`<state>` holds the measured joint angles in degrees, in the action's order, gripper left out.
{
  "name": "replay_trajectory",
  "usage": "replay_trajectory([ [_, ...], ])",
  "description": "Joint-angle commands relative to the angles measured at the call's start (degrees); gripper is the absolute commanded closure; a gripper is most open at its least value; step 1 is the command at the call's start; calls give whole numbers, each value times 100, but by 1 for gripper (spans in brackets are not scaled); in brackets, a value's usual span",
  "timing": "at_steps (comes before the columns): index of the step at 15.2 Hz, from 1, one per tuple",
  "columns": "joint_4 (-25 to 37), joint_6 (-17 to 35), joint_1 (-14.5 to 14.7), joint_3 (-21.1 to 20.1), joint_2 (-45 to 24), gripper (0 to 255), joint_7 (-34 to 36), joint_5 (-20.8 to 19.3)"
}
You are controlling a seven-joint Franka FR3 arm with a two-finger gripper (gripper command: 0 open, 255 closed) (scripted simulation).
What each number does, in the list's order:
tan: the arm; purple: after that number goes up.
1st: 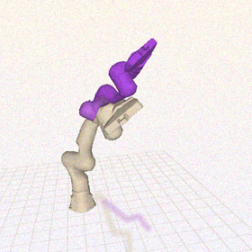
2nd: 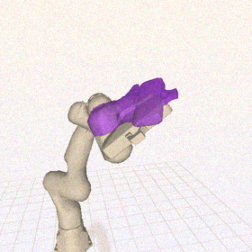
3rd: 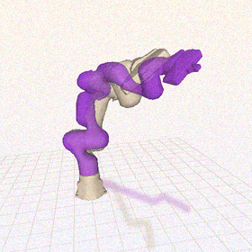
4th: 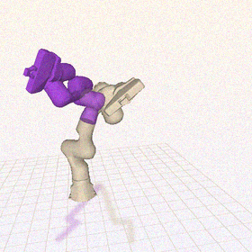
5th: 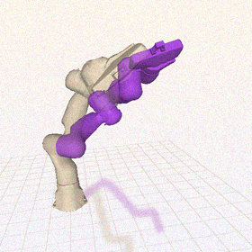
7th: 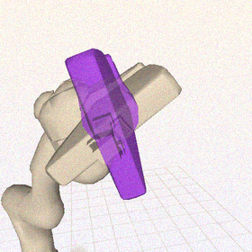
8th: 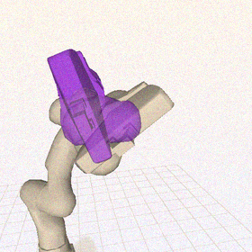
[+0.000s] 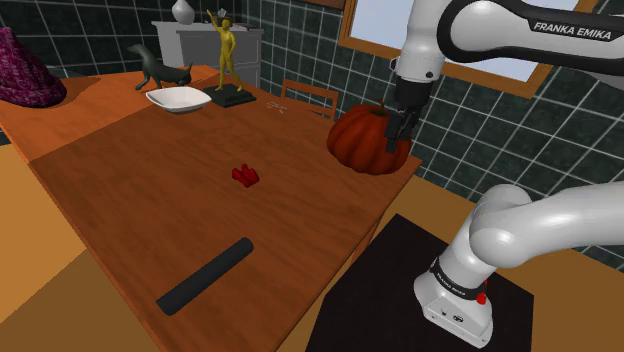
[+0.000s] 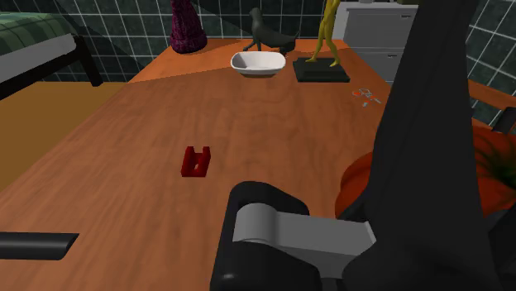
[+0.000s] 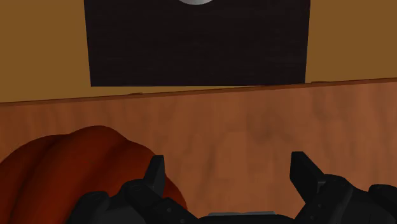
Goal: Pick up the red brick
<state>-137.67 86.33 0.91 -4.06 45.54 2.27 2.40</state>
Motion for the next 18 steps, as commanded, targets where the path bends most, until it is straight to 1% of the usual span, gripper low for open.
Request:
replay_trajectory([
  [1, 0, 0, 0, 0, 0, 0, 0, 0],
  [5, 207, 576, 58, -258, -766, 0, 233, 159],
  [10, 635, 1196, 107, -560, -1788, 0, 526, 257],
  [14, 1107, 1594, 136, -783, -2640, 0, 775, 243],
  [18, 1693, 1892, 173, -978, -3515, 0, 1043, 144],
])
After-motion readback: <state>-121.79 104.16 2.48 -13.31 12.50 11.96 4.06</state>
